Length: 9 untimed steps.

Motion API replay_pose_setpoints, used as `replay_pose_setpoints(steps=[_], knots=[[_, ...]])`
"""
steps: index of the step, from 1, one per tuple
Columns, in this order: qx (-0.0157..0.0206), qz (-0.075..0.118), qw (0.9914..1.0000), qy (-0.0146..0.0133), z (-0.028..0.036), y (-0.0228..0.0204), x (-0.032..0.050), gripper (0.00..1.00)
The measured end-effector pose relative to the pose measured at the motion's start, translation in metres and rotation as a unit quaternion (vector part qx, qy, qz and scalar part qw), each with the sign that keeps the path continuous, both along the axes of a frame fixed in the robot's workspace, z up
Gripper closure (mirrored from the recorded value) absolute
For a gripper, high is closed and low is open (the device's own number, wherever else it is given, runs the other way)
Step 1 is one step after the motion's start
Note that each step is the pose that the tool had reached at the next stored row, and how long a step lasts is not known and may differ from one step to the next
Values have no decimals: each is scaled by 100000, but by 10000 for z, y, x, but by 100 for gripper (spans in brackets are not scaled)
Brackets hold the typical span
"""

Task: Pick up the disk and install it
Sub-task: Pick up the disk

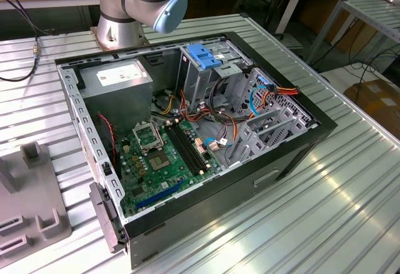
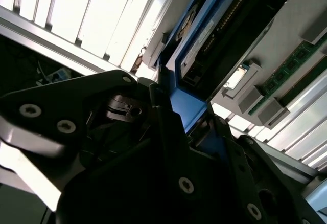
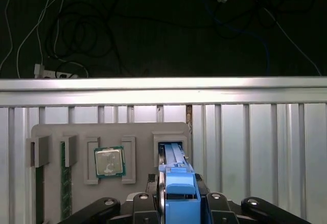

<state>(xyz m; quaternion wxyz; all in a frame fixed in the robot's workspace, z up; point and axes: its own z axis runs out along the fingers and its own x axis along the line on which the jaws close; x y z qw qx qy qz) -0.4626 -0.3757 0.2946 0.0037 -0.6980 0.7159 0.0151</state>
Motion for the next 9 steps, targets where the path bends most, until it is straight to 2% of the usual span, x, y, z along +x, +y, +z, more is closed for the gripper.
replay_pose_setpoints(steps=[3,9], knots=[[-1,-645,99998,-2,-1,0,0,63],[2,-641,99998,-3,-1,0,0,63]])
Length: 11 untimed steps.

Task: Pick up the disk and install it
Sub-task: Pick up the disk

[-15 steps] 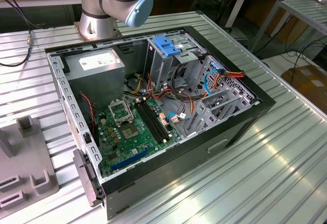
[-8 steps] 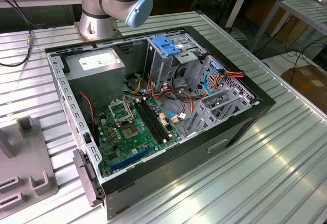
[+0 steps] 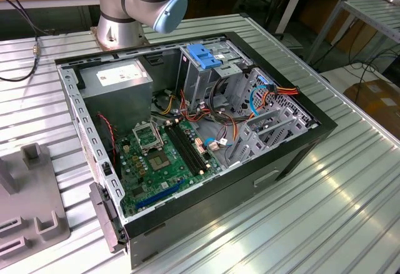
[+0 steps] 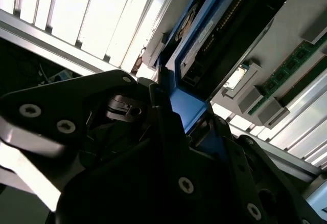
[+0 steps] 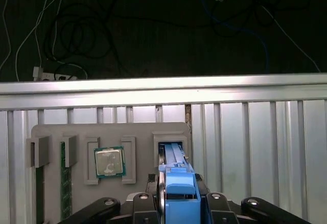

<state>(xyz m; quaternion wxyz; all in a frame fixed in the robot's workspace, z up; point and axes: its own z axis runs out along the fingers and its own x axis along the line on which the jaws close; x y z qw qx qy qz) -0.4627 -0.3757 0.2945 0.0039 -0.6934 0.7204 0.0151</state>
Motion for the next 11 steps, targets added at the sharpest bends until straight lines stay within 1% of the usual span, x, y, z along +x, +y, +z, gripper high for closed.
replay_pose_setpoints(steps=[4,11], knots=[[-2,867,99996,4,0,0,-1,63],[-1,876,99996,1,0,0,0,63]])
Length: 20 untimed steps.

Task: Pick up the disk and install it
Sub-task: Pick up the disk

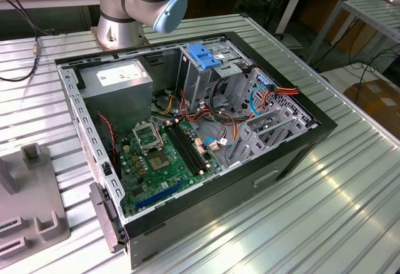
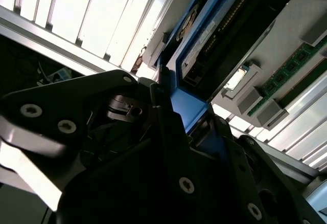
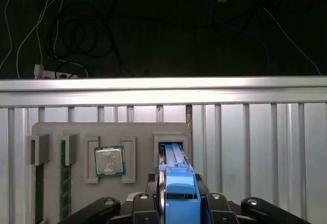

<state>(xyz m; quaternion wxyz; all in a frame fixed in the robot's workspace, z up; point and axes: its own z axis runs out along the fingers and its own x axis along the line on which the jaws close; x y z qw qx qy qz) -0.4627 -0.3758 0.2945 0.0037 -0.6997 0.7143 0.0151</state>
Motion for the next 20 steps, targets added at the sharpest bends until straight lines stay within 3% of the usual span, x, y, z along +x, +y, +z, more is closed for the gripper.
replay_pose_setpoints(steps=[4,10,20], knots=[[3,1,100000,-7,24,0,0,63],[0,0,100000,1,170,0,0,63],[1,-1,100000,-3,528,0,0,63]])
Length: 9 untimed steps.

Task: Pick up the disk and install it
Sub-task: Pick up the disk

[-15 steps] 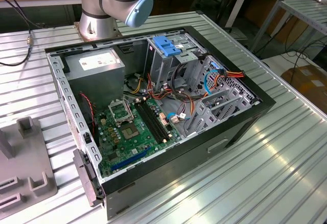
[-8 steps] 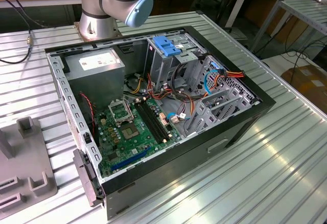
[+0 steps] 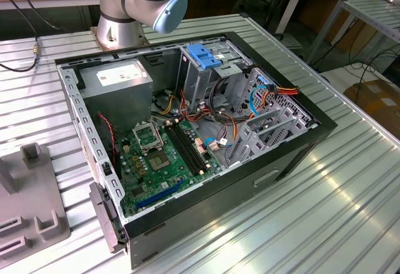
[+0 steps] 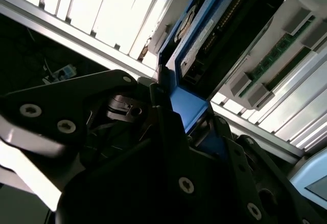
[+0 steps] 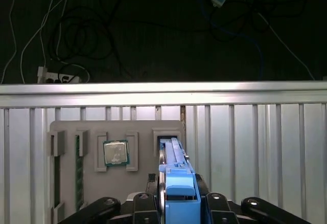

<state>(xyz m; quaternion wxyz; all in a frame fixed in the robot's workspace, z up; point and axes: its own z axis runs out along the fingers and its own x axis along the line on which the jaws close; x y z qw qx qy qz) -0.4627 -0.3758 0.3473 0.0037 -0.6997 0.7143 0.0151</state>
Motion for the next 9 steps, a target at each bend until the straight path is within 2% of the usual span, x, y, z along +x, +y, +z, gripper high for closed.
replay_pose_setpoints(steps=[2,9], knots=[[-2,-1,100000,4,66,0,0,63],[-2,-1,100000,6,208,0,0,63]])
